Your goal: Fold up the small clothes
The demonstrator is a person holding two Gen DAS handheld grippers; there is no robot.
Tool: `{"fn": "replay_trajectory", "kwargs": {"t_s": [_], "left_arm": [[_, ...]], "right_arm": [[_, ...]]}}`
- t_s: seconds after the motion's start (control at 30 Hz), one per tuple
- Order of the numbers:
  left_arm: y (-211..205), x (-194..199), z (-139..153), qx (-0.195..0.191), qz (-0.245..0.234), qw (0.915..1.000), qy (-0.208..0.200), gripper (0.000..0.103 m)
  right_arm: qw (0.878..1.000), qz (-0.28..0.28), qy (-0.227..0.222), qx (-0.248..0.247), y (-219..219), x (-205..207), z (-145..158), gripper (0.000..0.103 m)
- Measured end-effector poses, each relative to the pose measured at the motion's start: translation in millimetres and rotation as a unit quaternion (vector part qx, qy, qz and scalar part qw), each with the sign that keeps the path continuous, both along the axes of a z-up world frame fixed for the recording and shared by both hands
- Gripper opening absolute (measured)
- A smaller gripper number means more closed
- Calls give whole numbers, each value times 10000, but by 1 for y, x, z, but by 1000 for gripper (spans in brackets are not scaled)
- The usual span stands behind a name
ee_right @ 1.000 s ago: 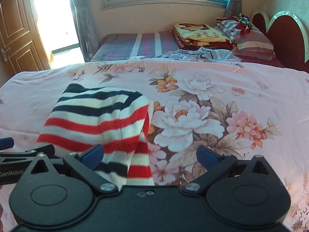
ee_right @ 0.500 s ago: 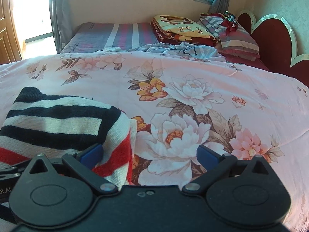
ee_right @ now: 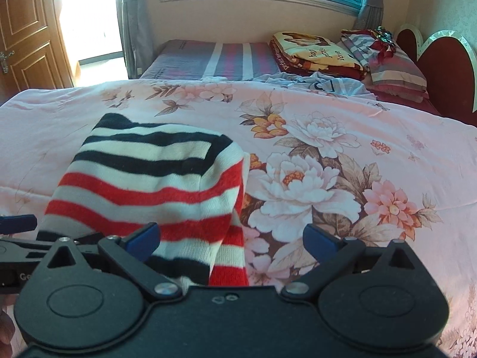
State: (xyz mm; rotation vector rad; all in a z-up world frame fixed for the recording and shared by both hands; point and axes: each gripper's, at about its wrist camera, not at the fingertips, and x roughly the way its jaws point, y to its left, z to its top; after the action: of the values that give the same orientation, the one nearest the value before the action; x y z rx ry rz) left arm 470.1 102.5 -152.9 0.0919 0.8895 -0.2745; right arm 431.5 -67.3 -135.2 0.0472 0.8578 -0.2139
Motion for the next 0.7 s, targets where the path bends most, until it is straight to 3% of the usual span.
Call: {"fn": "replay_trajectory", "kwargs": {"t_s": [0.07,0.23,0.37,0.43,0.53,0.63,0.7], "left_arm": [[0,-12,2,57,-48,10000,-5,103],[-2,-31,-5,131,-58,9998,-118,103],[6,-27,-5,-105,207,9995,234,103],[6,-35,-2,-33,224,9996,162,103],[0,-48,0,206,108,9997,-38,103],[2,-60,6,180,107,9998,-45,103],[3,-68,3,120,87,9999,-17,103]], "right_arm": [[10000,38,29,-46,2,-12,-2,86],[9999,-68,96,-112,-3,-29,-18,85],[9999,-81,69,-47,-5,-34,-18,84],[9999,-15,-99,-30,-2,-44,-8,76],[9994,98,-247,-206,4,-60,0,75],[9996,103,-213,-126,3,-72,-1,62],[9997,84,-231,0,0,-79,-2,59]]}}
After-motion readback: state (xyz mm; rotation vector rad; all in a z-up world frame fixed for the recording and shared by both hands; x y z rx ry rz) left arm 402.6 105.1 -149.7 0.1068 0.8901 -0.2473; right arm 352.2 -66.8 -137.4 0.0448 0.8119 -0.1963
